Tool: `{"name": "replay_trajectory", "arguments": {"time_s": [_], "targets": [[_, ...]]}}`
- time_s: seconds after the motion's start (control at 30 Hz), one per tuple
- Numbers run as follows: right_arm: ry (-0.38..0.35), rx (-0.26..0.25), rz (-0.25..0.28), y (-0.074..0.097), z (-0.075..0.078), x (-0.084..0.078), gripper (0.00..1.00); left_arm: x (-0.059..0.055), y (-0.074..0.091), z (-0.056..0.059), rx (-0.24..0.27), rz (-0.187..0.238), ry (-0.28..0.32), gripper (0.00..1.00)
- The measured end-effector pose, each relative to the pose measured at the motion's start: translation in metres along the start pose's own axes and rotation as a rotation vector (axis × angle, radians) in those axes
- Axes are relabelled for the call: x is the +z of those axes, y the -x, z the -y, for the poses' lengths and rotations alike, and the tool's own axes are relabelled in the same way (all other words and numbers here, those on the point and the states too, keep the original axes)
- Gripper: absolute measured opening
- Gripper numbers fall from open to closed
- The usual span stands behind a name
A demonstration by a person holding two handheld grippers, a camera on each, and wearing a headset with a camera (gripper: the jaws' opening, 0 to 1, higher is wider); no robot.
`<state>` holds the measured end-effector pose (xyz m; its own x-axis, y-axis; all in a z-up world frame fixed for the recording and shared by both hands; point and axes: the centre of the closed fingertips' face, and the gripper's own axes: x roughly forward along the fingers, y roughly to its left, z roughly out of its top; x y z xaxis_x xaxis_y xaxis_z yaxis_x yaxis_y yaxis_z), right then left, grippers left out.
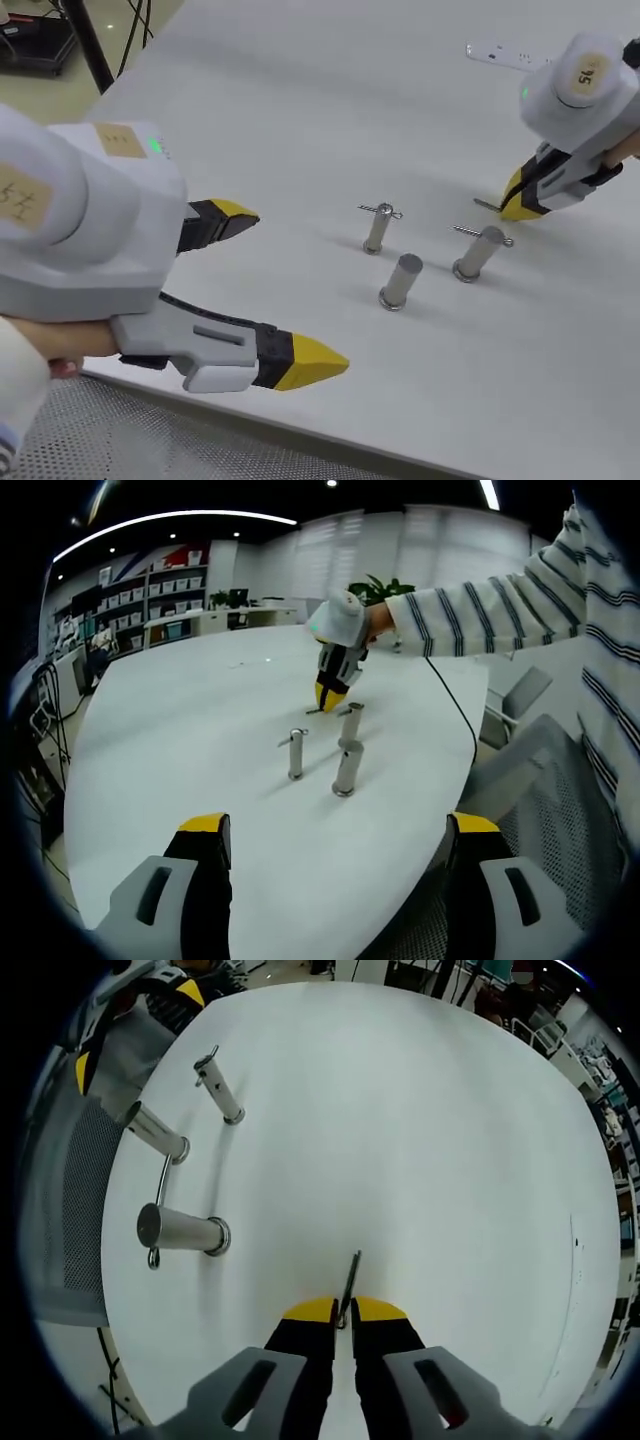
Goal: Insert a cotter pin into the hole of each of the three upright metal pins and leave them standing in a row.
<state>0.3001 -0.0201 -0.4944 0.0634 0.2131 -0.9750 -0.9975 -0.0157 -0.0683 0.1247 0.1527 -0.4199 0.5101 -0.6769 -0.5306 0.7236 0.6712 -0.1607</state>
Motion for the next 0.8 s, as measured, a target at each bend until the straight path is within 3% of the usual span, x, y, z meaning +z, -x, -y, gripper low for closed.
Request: {"name": "replay_trajectory", "arguments": {"time_s": [0.3,0.63,0.8], "targets": [[0.028,-0.021,-0.015,-0.005,0.0087,-0.0029,0.0,-0.0016,0.0005,0.0022,-0.006,0.0,-0.002,0.86],[-0.035,-0.023,-0.006,-0.0059,0.0083,-0.0038,0.0,-0.003,0.0006,0.0026,-0.011,-0.004,0.0,0.86],[0.002,-0.038,-0.011,-0.0058,0.0046,-0.0024,0.0,0.0003,0.0016,-0.0006,0.003,0.025,0.027,0.86]]}}
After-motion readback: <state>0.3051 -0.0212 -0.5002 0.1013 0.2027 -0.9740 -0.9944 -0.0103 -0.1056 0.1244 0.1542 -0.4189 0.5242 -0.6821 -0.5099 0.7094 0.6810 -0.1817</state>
